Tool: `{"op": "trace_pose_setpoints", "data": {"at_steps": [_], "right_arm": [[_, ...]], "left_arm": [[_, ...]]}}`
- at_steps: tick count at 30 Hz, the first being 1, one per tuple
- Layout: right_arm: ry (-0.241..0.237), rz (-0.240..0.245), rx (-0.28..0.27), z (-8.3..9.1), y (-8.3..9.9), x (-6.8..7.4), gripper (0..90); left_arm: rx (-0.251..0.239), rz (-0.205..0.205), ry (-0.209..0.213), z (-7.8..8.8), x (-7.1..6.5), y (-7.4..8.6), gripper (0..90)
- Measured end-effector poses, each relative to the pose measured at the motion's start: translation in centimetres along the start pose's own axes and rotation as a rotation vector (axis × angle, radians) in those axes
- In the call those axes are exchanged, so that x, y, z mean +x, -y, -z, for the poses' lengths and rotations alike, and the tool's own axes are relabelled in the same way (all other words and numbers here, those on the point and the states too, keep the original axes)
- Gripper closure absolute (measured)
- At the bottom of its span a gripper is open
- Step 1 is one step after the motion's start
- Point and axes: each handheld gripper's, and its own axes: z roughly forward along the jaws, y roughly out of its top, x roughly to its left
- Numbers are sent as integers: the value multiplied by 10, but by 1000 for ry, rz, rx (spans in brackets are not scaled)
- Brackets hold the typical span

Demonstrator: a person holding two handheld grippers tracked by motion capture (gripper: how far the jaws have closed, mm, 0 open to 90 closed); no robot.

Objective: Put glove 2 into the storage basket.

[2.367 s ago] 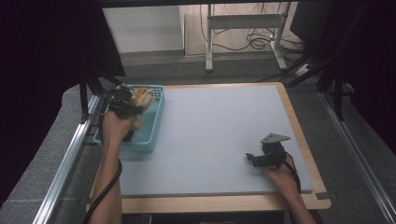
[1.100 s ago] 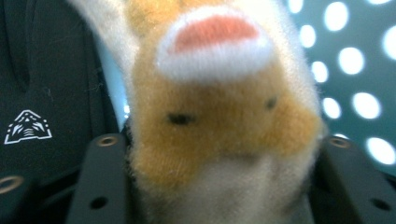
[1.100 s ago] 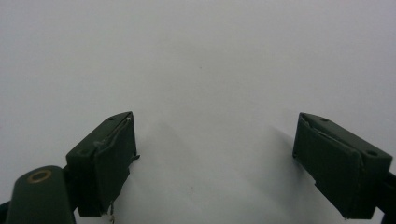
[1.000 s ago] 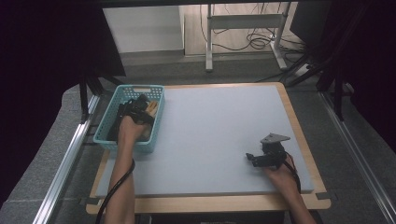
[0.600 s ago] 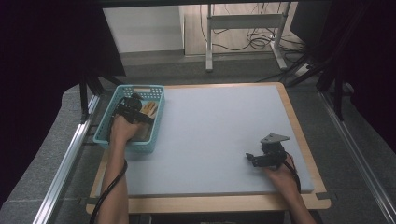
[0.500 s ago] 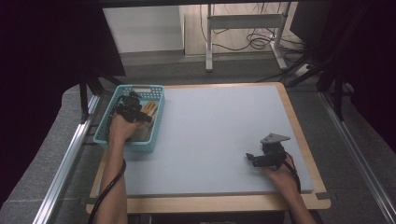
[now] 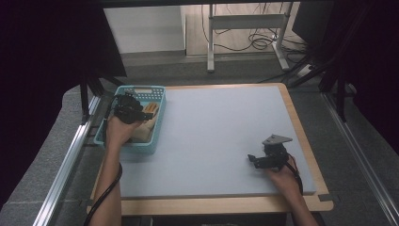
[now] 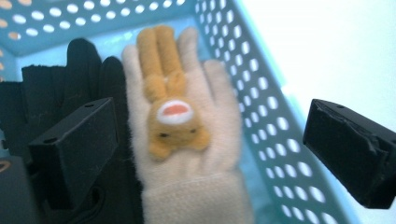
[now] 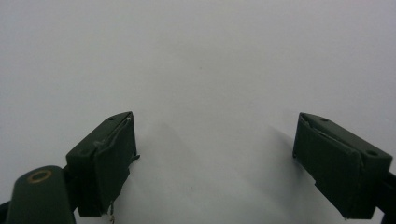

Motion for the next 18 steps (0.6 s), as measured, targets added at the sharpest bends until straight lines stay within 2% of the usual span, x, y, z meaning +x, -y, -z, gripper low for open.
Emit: {"op": "trace_pose_setpoints", "data": {"at_steps": [1,3,6,9,10,13,14,15,16,18], "right_arm": [[0,0,-1,0,0,0,131],[2,2,-1,0,0,0,131],[1,1,-1,0,0,0,131],[2,2,-1,0,0,0,131],[2,2,-1,0,0,0,131],[3,3,-1,0,0,0,131],[3,3,-1,0,0,0,131],[4,2,-1,0,0,0,131],[4,2,-1,0,0,0,131],[3,2,-1,0,0,0,131]], "left_arm": [[-24,0,18,5,-2,2,40],[-38,-12,35,10,-5,4,35],[-53,-24,45,14,-9,6,29],[-81,-61,66,20,-20,10,23],[-81,-61,66,20,-20,10,22],[-105,-98,82,24,-34,15,17],[-105,-98,82,24,-34,15,14],[-116,-118,87,25,-41,17,12],[-116,-118,87,25,-41,17,11],[-129,-141,102,26,-52,19,7]]}}
